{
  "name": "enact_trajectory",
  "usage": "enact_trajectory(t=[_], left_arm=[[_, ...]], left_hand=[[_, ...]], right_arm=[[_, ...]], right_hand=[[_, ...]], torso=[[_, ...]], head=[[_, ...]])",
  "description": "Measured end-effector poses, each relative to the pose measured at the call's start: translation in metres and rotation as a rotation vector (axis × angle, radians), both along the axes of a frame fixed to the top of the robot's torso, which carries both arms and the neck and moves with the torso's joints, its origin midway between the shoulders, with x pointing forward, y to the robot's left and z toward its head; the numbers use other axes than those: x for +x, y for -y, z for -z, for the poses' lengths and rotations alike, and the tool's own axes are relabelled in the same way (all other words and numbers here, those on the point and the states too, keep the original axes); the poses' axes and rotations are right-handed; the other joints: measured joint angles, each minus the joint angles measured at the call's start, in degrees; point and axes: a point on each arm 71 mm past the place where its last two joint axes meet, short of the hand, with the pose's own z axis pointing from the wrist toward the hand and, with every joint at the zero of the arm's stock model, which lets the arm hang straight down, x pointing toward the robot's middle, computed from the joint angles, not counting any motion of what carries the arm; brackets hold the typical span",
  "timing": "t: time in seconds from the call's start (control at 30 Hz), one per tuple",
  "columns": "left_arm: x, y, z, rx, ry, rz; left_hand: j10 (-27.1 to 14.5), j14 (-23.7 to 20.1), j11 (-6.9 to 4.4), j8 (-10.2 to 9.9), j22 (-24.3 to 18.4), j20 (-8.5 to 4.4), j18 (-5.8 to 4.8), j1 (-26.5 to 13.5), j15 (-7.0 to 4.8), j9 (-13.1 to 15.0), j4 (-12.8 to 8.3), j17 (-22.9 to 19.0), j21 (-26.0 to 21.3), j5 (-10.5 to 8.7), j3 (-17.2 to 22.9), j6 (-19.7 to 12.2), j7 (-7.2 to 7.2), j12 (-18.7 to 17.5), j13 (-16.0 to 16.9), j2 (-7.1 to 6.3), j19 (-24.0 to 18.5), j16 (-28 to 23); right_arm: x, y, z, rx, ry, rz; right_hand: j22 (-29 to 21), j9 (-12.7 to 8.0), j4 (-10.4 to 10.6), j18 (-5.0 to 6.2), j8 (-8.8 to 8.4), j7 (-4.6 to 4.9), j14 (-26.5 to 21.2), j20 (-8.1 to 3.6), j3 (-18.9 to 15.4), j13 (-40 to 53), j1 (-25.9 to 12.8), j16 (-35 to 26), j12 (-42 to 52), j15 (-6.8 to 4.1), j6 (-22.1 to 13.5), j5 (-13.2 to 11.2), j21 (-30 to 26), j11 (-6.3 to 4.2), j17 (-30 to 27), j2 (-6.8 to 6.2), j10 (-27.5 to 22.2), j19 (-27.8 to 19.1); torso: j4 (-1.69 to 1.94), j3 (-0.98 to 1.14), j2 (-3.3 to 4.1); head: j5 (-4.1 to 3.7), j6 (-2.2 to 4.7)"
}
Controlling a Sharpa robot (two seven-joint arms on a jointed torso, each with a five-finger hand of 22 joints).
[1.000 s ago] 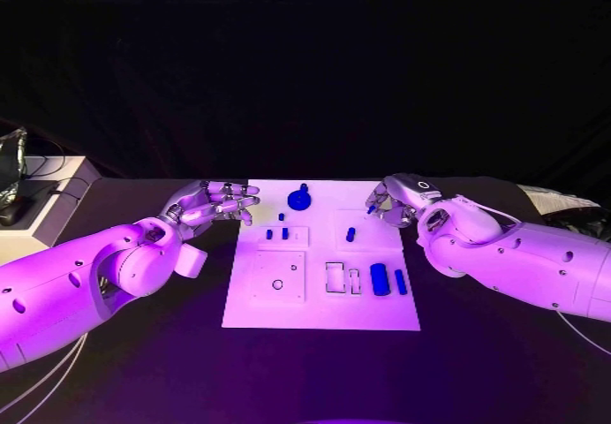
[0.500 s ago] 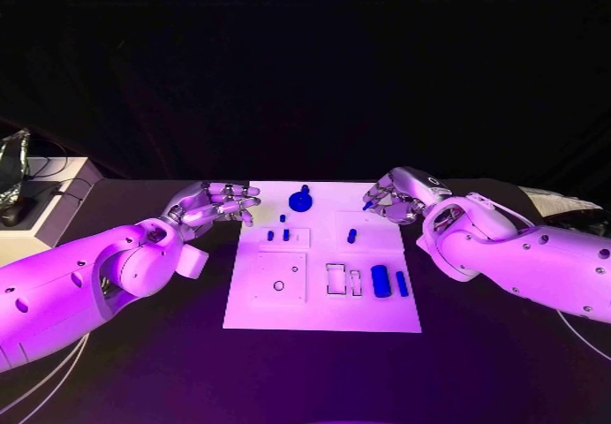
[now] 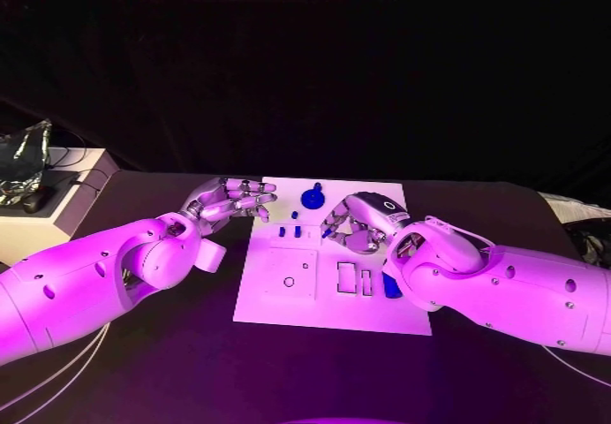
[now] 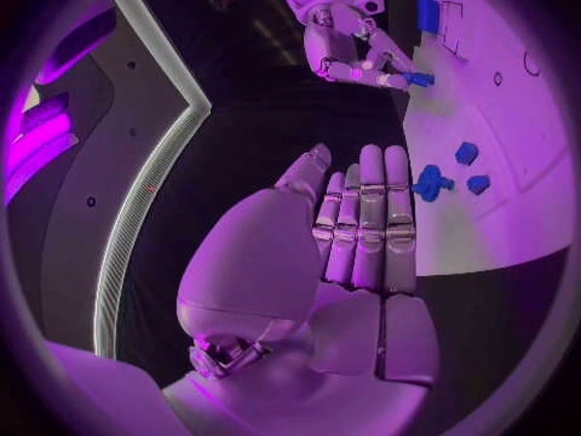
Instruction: Assemble the parts on the task board
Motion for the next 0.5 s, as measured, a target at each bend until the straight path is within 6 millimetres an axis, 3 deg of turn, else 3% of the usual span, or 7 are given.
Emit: enact_trajectory(t=[0.33,0.5], left_arm=[[-0.002,0.008,-0.002,-0.012,0.000,0.001],[-0.003,0.011,-0.002,-0.017,-0.001,0.004]], left_hand=[[0.00,0.00,0.00,0.00,0.06,0.00,0.01,0.00,0.00,0.00,0.00,0.00,0.00,0.00,0.00,0.00,0.00,0.00,0.00,0.00,0.00,0.00],[0.00,0.00,0.00,0.00,0.05,0.00,0.00,0.00,0.00,0.00,0.00,-0.05,-0.25,0.00,0.00,0.00,0.00,0.00,0.00,0.00,0.00,0.00]], right_arm=[[-0.010,-0.025,0.029,-0.060,-0.009,-0.051],[-0.013,-0.031,0.039,-0.084,-0.021,-0.056]], right_hand=[[-0.01,0.00,-0.17,-0.02,-0.02,0.00,0.00,0.01,0.15,0.03,0.00,-0.33,0.10,0.00,-0.02,0.09,-0.44,-0.01,-0.57,-0.01,-0.01,-0.01],[-0.01,-0.01,-0.34,-0.03,-0.07,-0.01,0.01,0.01,0.30,0.03,0.00,-0.33,0.09,0.01,-0.04,0.31,-0.69,-0.07,-0.69,-0.01,-0.07,-0.01]], torso=[[0.02,0.04,0.02],[-0.03,0.08,0.04]], head=[[1.93,-0.55],[2.20,-0.78]])
